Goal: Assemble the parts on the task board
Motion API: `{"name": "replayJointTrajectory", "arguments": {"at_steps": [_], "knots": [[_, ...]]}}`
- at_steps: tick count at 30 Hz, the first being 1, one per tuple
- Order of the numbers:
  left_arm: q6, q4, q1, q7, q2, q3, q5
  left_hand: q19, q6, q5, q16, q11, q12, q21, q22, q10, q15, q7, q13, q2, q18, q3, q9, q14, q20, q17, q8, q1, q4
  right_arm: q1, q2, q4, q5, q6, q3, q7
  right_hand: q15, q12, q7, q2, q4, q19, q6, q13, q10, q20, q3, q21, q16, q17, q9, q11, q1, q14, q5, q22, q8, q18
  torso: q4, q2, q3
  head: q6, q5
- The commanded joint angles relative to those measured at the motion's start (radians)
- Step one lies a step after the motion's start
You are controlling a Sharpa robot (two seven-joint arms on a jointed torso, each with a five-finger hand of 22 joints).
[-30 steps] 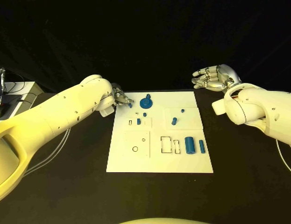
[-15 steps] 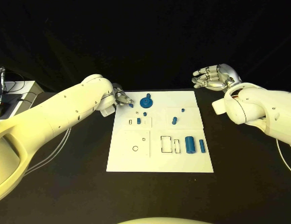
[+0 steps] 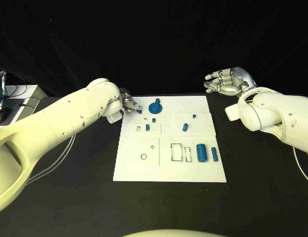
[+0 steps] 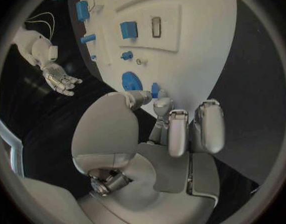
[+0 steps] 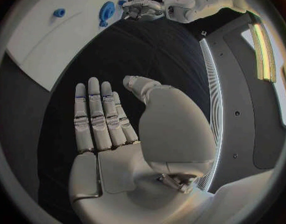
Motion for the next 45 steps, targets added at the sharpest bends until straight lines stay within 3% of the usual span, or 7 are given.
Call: {"name": "replayJointTrajectory", "arguments": {"at_steps": [1,4,7,9,21,33,45], "knots": [[-0.023,0.007,0.001,0.032,-0.002,0.0,0.066,0.006,0.01,0.045,0.003,-0.002,0.004,0.007,0.021,0.023,-0.001,0.002,0.014,-0.007,0.004,0.168,0.012,0.093,-0.006,0.228,0.012,-0.018,-0.165,0.0,0.001,-0.002,-0.008,0.004,0.001,0.013,-0.001,-0.005,0.012,0.002,-0.007,-0.005,-0.002,-0.001,-0.001,0.001,0.001,-0.004,-0.003,-0.001,-0.001,0.002,-0.008,-0.008,0.002,-0.001,-0.007,0.015,-0.0004,-0.001,0.0,0.002,0.001],[-0.048,0.013,0.001,0.043,-0.008,0.0,0.113,0.014,0.026,0.114,0.004,-0.006,0.012,0.014,0.033,0.041,-0.005,-0.002,0.029,-0.018,0.002,0.184,0.02,0.093,-0.009,0.229,0.017,-0.044,-0.187,0.0,0.001,-0.003,-0.008,0.004,0.001,0.013,-0.001,-0.005,0.012,0.002,-0.007,-0.005,-0.002,-0.001,-0.001,0.001,0.001,-0.004,-0.003,-0.001,-0.001,0.002,-0.008,-0.008,0.002,-0.001,-0.007,0.015,0.0002,-0.001,-0.0002,0.005,0.002],[-0.057,0.021,0.001,0.046,-0.015,0.0,0.15,0.027,0.055,0.247,0.003,-0.014,0.026,0.025,0.054,0.068,-0.013,-0.01,0.055,-0.034,-0.002,0.183,0.027,0.093,-0.016,0.228,0.017,-0.075,-0.214,0.0,0.001,-0.005,-0.008,0.004,0.001,0.013,-0.001,-0.005,0.012,0.002,-0.007,-0.005,-0.002,-0.001,-0.001,0.001,0.001,-0.004,-0.003,-0.001,-0.001,0.002,-0.008,-0.008,0.002,-0.001,-0.007,0.015,0.0011,-0.001,-0.0007,0.005,0.002],[-0.057,0.029,0.001,0.045,-0.022,0.0,0.169,0.031,0.064,0.279,0.004,-0.017,0.029,0.028,0.059,0.077,-0.016,-0.013,0.064,-0.035,-0.004,0.173,0.028,0.093,-0.019,0.228,0.012,-0.082,-0.226,0.0,0.001,-0.007,-0.008,0.004,0.001,0.013,-0.001,-0.005,0.012,0.002,-0.007,-0.005,-0.002,-0.001,-0.001,0.001,0.001,-0.004,-0.003,-0.001,-0.001,0.002,-0.008,-0.008,0.002,-0.001,-0.007,0.015,0.0015,-0.002,-0.0008,0.005,0.001],[-0.007,0.168,0.001,0.002,-0.107,-0.003,0.168,0.038,0.091,0.327,0.005,-0.023,0.028,0.034,0.071,0.093,-0.022,-0.019,0.075,-0.039,-0.006,0.163,0.026,0.094,-0.024,0.231,-0.006,-0.088,-0.25,0.0,0.001,-0.017,-0.004,0.003,0.0,0.014,-0.001,-0.005,0.012,0.002,-0.007,-0.005,-0.002,-0.001,-0.001,0.001,0.001,-0.004,-0.003,-0.001,-0.001,0.002,-0.008,-0.008,0.002,-0.001,-0.007,0.015,0.0134,-0.013,-0.0004,0.001,0.002],[-0.07,0.364,-0.005,0.004,-0.201,-0.058,-0.017,0.04,0.096,0.334,0.004,-0.024,0.026,0.036,0.075,0.094,-0.023,-0.02,0.073,-0.04,-0.007,0.161,0.025,0.093,-0.024,0.228,-0.009,-0.088,-0.254,-0.003,0.001,-0.024,-0.002,0.004,0.0,0.017,-0.001,-0.004,0.012,0.003,-0.007,-0.004,-0.002,-0.001,-0.001,0.001,0.001,-0.003,-0.005,-0.002,-0.001,0.003,-0.009,-0.007,0.002,-0.006,-0.007,0.015,0.0239,-0.027,-0.0046,-0.008,0.0],[-0.122,0.449,-0.021,0.003,-0.227,-0.091,-0.146,0.042,0.099,0.336,0.004,-0.025,0.027,0.038,0.078,0.097,-0.023,-0.021,0.075,-0.04,-0.008,0.162,0.025,0.094,-0.025,0.229,-0.01,-0.086,-0.256,-0.007,0.002,-0.027,-0.002,0.006,0.0,0.019,-0.001,-0.004,0.012,0.003,-0.008,-0.004,-0.002,-0.002,-0.001,0.002,0.001,-0.003,-0.005,-0.002,-0.001,0.003,-0.01,-0.007,0.002,-0.008,-0.007,0.015,0.0244,-0.026,-0.0048,-0.011,0.006]]}}
